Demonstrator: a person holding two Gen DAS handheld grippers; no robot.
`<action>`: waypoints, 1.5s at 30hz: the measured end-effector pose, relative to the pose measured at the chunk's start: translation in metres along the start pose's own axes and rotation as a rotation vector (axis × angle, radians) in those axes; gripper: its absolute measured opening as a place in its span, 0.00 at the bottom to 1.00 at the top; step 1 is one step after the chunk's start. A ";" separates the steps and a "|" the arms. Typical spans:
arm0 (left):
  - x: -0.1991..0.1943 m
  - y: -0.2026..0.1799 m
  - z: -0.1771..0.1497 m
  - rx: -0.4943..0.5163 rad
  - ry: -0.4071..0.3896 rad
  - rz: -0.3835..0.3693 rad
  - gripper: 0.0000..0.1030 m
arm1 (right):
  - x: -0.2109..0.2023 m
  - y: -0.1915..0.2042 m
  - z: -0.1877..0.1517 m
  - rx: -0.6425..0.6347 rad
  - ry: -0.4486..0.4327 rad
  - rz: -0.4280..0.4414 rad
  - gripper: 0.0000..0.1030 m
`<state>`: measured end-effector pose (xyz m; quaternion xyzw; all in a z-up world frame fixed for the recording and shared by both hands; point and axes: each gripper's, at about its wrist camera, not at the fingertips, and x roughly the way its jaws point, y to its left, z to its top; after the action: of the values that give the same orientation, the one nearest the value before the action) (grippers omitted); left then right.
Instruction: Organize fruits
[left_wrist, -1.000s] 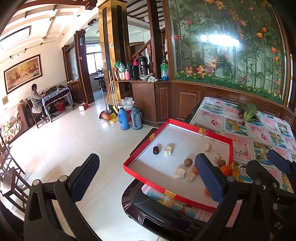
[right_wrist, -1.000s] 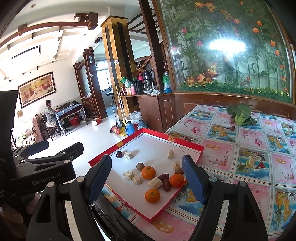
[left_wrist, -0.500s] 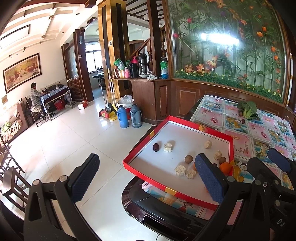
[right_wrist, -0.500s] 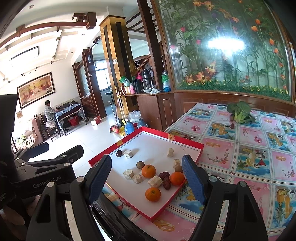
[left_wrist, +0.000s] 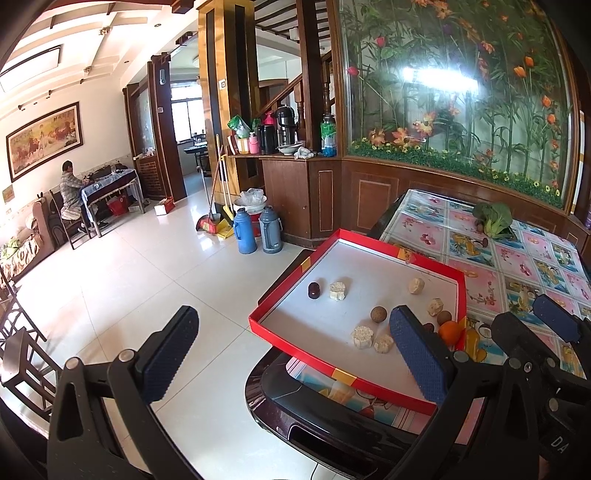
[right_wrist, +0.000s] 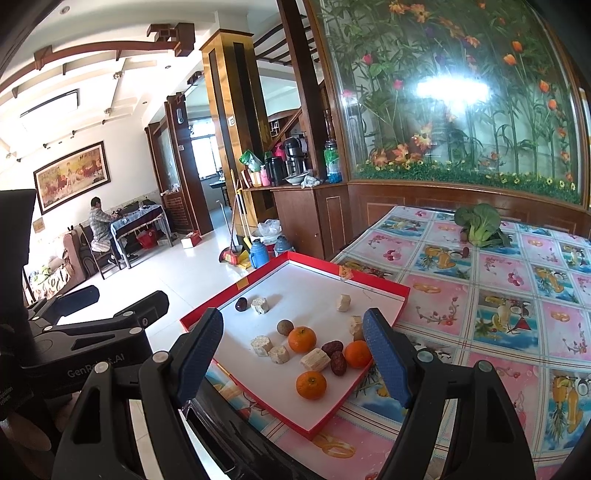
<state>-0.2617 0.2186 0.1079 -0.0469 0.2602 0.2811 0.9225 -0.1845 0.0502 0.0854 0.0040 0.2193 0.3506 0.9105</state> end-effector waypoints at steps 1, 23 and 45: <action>0.000 0.000 0.000 0.001 0.001 0.000 1.00 | 0.000 0.001 0.000 -0.001 0.001 0.001 0.76; -0.002 0.002 -0.006 -0.014 -0.007 0.002 1.00 | -0.002 0.004 -0.002 -0.006 0.000 -0.001 0.76; -0.081 0.003 -0.004 -0.044 -0.072 0.019 1.00 | -0.037 -0.002 0.026 0.115 -0.026 -0.053 0.76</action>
<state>-0.3225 0.1806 0.1456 -0.0545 0.2209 0.2972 0.9273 -0.1972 0.0288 0.1235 0.0551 0.2271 0.3130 0.9205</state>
